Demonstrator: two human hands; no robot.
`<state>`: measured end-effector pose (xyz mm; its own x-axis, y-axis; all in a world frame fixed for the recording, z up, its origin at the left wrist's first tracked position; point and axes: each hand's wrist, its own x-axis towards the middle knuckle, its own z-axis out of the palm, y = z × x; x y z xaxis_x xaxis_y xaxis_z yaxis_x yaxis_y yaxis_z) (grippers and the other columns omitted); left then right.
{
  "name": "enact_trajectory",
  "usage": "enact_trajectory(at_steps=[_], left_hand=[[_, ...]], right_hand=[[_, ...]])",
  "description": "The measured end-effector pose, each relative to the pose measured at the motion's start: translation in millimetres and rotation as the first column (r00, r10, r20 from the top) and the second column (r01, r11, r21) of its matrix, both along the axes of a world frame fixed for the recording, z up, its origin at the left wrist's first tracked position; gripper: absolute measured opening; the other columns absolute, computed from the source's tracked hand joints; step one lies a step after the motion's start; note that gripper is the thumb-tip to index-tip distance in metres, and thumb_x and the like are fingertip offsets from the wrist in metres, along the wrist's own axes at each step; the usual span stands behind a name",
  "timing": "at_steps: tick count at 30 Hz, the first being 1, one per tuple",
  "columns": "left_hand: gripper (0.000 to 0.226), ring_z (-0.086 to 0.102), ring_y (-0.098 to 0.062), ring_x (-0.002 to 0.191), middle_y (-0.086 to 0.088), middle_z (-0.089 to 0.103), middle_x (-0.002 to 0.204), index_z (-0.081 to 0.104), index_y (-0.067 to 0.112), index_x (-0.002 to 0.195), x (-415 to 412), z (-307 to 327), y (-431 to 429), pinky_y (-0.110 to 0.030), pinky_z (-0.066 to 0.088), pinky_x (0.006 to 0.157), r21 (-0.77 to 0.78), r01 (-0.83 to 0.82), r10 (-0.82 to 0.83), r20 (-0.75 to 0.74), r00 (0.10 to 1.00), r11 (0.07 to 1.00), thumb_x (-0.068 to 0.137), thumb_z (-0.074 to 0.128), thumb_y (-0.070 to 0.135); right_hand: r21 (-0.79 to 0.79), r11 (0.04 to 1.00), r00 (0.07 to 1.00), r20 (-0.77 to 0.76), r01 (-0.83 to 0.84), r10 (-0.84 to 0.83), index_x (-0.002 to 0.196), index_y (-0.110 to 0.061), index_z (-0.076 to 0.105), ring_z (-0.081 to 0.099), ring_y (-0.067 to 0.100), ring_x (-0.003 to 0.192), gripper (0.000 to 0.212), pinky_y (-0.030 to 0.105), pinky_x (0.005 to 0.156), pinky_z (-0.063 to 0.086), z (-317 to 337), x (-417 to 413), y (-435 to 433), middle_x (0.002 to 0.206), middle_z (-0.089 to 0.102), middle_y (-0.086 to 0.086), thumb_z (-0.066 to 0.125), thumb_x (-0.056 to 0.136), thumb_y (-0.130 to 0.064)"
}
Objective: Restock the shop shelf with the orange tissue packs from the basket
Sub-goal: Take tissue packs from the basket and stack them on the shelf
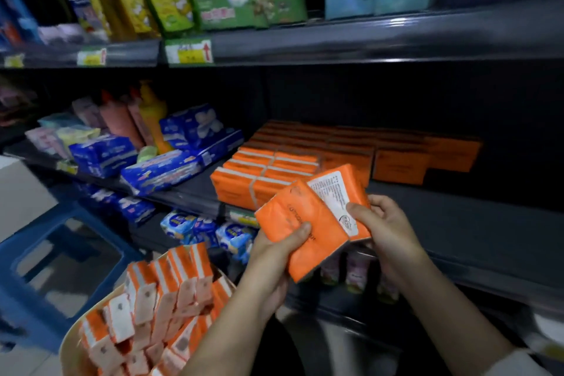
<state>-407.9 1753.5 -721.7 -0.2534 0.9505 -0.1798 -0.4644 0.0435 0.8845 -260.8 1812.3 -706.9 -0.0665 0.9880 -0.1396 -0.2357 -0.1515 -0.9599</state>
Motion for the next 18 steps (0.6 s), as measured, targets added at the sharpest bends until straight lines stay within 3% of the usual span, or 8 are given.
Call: enact_trajectory(at_steps=[5, 7, 9, 11, 13, 16, 18], left_hand=[[0.033, 0.072, -0.017, 0.077, -0.009, 0.074, 0.090, 0.067, 0.010, 0.100, 21, -4, 22, -0.036, 0.059, 0.072, -0.072, 0.031, -0.025, 0.090, 0.996, 0.997, 0.071, 0.063, 0.023], [0.033, 0.072, -0.017, 0.074, -0.008, 0.075, 0.088, 0.066, 0.010, 0.101, 27, -4, 28, -0.035, 0.060, 0.063, -0.084, 0.089, -0.072, 0.187, 0.980, 0.992, 0.072, 0.059, 0.026], [0.033, 0.072, -0.016, 0.071, -0.008, 0.075, 0.084, 0.067, 0.011, 0.097, 27, -3, 31, -0.035, 0.059, 0.055, -0.088, 0.113, -0.081, 0.308, 0.948, 0.990, 0.071, 0.059, 0.029], [0.048, 0.072, -0.018, 0.081, -0.010, 0.074, 0.093, 0.072, 0.008, 0.099, 23, -1, 37, -0.038, 0.059, 0.061, -0.046, 0.121, -0.094, 0.389, 0.917, 0.992, 0.060, 0.077, 0.035], [0.078, 0.068, -0.024, 0.100, -0.014, 0.070, 0.111, 0.073, 0.008, 0.105, 16, -5, 44, -0.046, 0.057, 0.076, 0.002, 0.145, -0.131, 0.440, 0.888, 0.989, 0.037, 0.095, 0.036], [0.080, 0.062, -0.028, 0.112, -0.015, 0.065, 0.121, 0.073, 0.012, 0.105, 11, -10, 52, -0.054, 0.047, 0.095, 0.041, 0.190, -0.190, 0.423, 0.886, 0.981, 0.033, 0.095, 0.040], [0.071, 0.063, -0.028, 0.109, -0.015, 0.066, 0.118, 0.074, 0.011, 0.104, 14, -7, 50, -0.054, 0.044, 0.097, 0.013, 0.215, -0.204, 0.384, 0.901, 0.976, 0.044, 0.091, 0.045]], right_hand=[[0.056, 0.989, 0.988, 0.052, 0.140, -0.143, 0.093, -0.019, 0.055, 0.064, 0.022, 0.083, 0.024, 0.030, 0.068, 0.052, -22, 36, 29, 0.105, 0.066, 0.016, 0.069, 0.079, -0.005], [0.208, 0.970, 0.970, 0.178, 0.129, -0.167, 0.091, -0.021, 0.056, 0.061, 0.016, 0.083, 0.028, 0.018, 0.069, 0.048, -23, 43, 37, 0.100, 0.064, 0.010, 0.071, 0.076, -0.002], [0.414, 0.910, 0.888, 0.413, 0.013, -0.201, 0.090, -0.022, 0.057, 0.056, 0.007, 0.083, 0.032, 0.006, 0.069, 0.040, -23, 49, 43, 0.095, 0.059, -0.002, 0.075, 0.072, -0.002], [0.575, 0.801, 0.739, 0.610, -0.165, -0.286, 0.093, -0.019, 0.061, 0.052, 0.008, 0.089, 0.036, 0.007, 0.079, 0.037, -27, 53, 50, 0.096, 0.053, -0.008, 0.075, 0.068, 0.002], [0.625, 0.713, 0.624, 0.704, -0.318, -0.339, 0.093, -0.015, 0.065, 0.047, 0.010, 0.097, 0.038, 0.010, 0.086, 0.033, -32, 54, 54, 0.101, 0.049, -0.008, 0.073, 0.065, 0.009], [0.594, 0.699, 0.565, 0.759, -0.399, -0.323, 0.088, -0.017, 0.066, 0.033, 0.003, 0.109, 0.044, 0.006, 0.088, 0.022, -30, 50, 52, 0.111, 0.041, -0.010, 0.059, 0.065, 0.019], [0.540, 0.729, 0.575, 0.780, -0.420, -0.247, 0.083, -0.024, 0.062, 0.024, -0.003, 0.116, 0.050, 0.004, 0.086, 0.021, -27, 47, 48, 0.119, 0.029, -0.018, 0.051, 0.064, 0.021]])
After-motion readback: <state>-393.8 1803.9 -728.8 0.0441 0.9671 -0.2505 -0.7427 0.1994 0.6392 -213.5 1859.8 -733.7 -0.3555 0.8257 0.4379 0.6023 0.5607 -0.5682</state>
